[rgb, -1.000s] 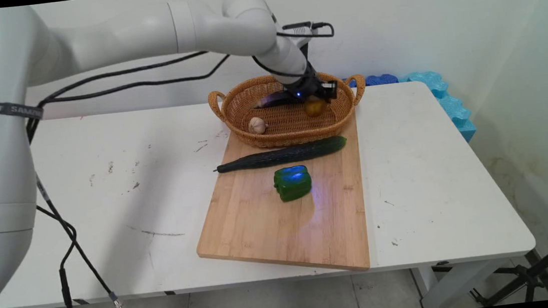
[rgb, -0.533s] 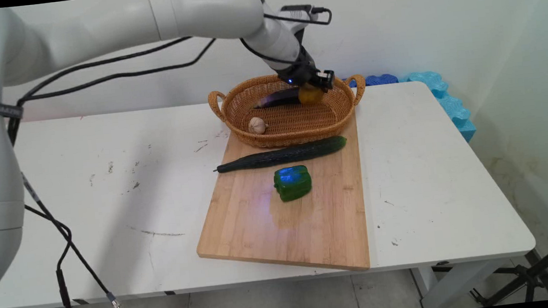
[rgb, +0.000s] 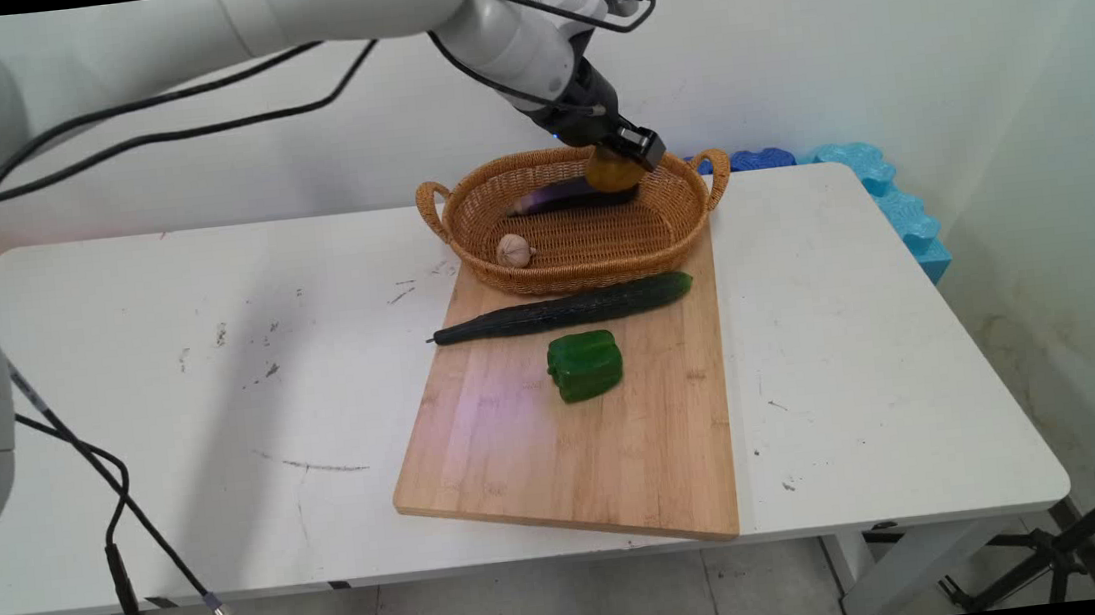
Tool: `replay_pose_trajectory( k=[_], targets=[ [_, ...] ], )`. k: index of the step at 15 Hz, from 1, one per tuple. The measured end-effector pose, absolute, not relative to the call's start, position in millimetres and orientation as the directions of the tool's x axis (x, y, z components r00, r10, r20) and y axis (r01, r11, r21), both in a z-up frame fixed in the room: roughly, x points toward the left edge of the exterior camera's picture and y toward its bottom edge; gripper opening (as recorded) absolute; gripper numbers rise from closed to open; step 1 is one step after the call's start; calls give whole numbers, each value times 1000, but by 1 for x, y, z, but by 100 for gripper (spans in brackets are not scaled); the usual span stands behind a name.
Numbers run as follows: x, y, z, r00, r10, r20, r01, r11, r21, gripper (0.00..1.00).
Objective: Place the picked object on the cutting board
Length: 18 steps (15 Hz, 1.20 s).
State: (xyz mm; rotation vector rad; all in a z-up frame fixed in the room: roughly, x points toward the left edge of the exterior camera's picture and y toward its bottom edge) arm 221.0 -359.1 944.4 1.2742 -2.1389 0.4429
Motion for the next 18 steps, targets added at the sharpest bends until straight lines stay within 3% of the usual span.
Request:
replay_pose_trajectory(
  k=[8,18],
  targets=[
    [244,-309,966,-557,-530,639,-702,712,-21,0],
    [293,-240,949,-706,-411,577,-492,871,19,0]
  ],
)
